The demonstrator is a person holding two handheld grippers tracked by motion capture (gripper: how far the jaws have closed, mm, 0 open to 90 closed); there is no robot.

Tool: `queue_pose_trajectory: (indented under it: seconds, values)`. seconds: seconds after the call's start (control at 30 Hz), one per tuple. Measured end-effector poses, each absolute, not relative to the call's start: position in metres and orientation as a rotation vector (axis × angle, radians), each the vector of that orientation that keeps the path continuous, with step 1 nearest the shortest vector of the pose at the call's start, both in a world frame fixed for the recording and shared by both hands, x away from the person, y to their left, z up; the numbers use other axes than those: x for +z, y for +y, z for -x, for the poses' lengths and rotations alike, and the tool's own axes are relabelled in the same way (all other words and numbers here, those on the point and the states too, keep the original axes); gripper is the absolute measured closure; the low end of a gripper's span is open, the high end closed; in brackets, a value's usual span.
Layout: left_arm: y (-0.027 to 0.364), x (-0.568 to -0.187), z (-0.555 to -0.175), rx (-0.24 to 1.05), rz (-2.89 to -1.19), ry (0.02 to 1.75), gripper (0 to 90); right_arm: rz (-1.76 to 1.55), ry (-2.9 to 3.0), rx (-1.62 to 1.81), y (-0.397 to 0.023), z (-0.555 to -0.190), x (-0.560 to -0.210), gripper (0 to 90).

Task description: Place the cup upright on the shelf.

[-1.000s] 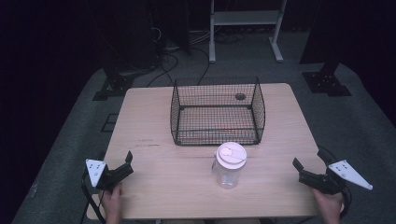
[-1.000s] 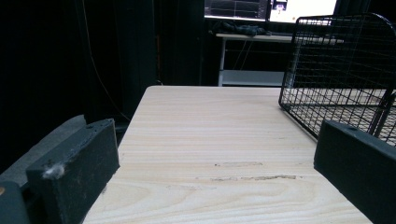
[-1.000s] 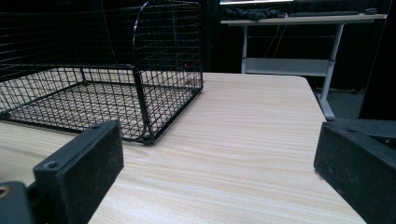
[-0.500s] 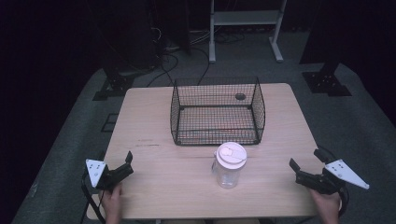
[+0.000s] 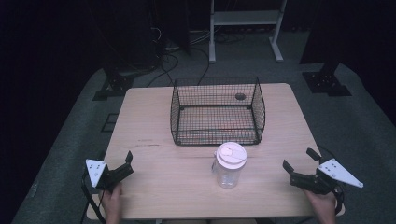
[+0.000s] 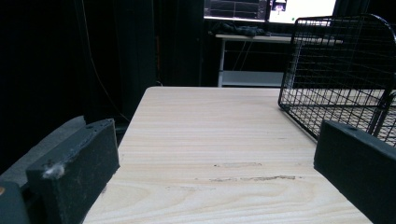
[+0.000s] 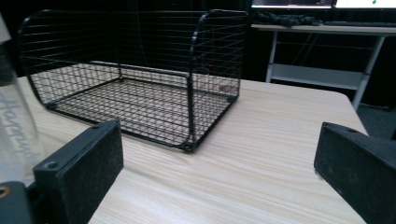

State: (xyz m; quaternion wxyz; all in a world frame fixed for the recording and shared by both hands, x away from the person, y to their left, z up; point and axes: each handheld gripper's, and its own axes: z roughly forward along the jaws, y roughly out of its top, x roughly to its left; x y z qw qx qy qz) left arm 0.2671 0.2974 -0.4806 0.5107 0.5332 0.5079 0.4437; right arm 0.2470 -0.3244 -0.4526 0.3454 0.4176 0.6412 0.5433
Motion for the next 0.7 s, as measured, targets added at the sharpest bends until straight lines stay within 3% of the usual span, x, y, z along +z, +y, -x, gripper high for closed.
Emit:
queue_pose_trajectory:
  seconds: [0.7]
  values:
    - [0.296, -0.480, -0.267, 1.075, -1.289, 1.224, 0.0, -0.957, 1.761, 1.445, -0.301, -0.237, -0.435, 0.8]
